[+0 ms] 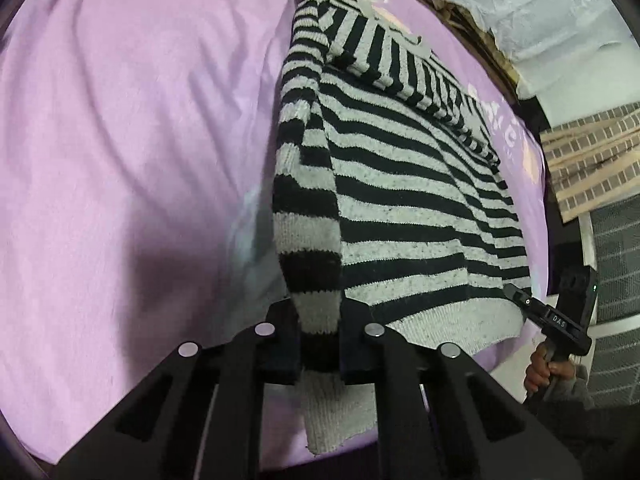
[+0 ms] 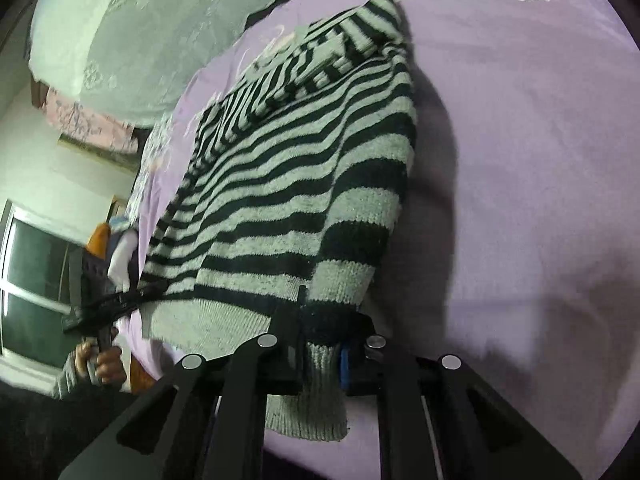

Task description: Fold small clothes

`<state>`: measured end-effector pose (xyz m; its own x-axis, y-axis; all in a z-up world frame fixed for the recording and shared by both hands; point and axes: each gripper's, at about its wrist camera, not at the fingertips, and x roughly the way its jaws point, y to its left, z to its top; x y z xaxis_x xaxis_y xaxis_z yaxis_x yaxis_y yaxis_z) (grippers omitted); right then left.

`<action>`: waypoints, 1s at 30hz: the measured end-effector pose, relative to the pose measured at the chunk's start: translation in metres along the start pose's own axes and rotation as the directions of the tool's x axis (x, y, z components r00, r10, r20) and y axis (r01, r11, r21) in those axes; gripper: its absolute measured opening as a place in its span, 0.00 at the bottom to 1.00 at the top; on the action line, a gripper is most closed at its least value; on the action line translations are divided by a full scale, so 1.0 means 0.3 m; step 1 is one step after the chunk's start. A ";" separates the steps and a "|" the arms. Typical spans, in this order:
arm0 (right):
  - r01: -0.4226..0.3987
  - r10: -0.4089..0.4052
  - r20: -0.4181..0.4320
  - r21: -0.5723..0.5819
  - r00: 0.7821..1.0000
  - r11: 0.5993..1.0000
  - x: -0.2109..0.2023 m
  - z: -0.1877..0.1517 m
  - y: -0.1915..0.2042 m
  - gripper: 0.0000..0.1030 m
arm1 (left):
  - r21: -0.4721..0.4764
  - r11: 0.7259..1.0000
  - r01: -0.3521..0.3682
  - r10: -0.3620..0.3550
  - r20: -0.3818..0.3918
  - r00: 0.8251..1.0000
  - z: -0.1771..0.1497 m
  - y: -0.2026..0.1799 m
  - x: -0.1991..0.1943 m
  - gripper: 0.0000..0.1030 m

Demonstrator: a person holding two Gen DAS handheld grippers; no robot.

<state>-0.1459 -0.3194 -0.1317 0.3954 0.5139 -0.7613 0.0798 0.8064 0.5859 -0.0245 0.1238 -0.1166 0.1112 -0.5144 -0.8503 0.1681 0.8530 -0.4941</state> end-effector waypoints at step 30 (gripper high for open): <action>-0.135 0.127 0.194 0.029 0.973 0.990 -0.002 0.287 0.078 0.13 | 0.015 0.999 -0.035 0.032 0.171 0.985 0.276 -0.112 -0.070 0.11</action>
<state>-0.0655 -0.3261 -0.0937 0.5727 0.5457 -0.6118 0.0520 0.7206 0.6914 0.0485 0.0988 -0.0672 0.2826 -0.4944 -0.8220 0.1783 0.8691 -0.4614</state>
